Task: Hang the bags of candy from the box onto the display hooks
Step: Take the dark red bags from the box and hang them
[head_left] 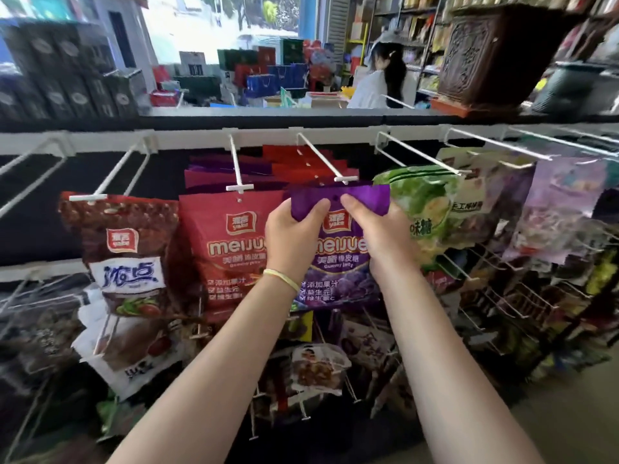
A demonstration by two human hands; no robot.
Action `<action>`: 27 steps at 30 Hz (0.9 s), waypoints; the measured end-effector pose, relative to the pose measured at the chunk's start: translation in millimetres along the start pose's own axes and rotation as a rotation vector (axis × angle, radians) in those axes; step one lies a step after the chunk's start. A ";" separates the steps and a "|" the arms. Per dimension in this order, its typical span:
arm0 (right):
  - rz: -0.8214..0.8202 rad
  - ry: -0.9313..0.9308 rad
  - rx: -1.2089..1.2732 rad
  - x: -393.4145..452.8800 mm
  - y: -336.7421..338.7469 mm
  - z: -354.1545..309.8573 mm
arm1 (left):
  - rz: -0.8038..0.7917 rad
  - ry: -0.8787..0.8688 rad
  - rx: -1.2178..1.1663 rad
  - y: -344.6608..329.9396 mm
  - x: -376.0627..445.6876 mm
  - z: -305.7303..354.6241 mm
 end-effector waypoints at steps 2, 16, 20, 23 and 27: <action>-0.055 0.003 0.002 7.6 -5.4 3.3 | 0.061 -0.021 0.034 0.0 -1.3 0.0; -0.229 0.016 0.011 28.8 -15.4 2.8 | 0.263 -0.029 0.109 1.3 -9.7 6.0; -0.212 0.054 -0.036 37.1 -19.8 5.8 | 0.327 -0.068 0.220 2.6 -7.2 7.1; -0.182 0.160 -0.124 40.3 -16.1 6.4 | 0.340 -0.111 0.323 5.6 -6.6 4.1; -0.083 0.287 -0.166 35.4 -2.8 12.7 | 0.374 -0.156 0.414 14.3 -21.1 -2.4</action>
Point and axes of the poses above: each hand's wrist, its own x-axis towards the middle knuckle, its own y-axis out of the back of the hand, z = x × y, the point moved 9 cm from there along x, towards the middle knuckle, and after that the axes turned 8 degrees about z, right-handed, at the moved point
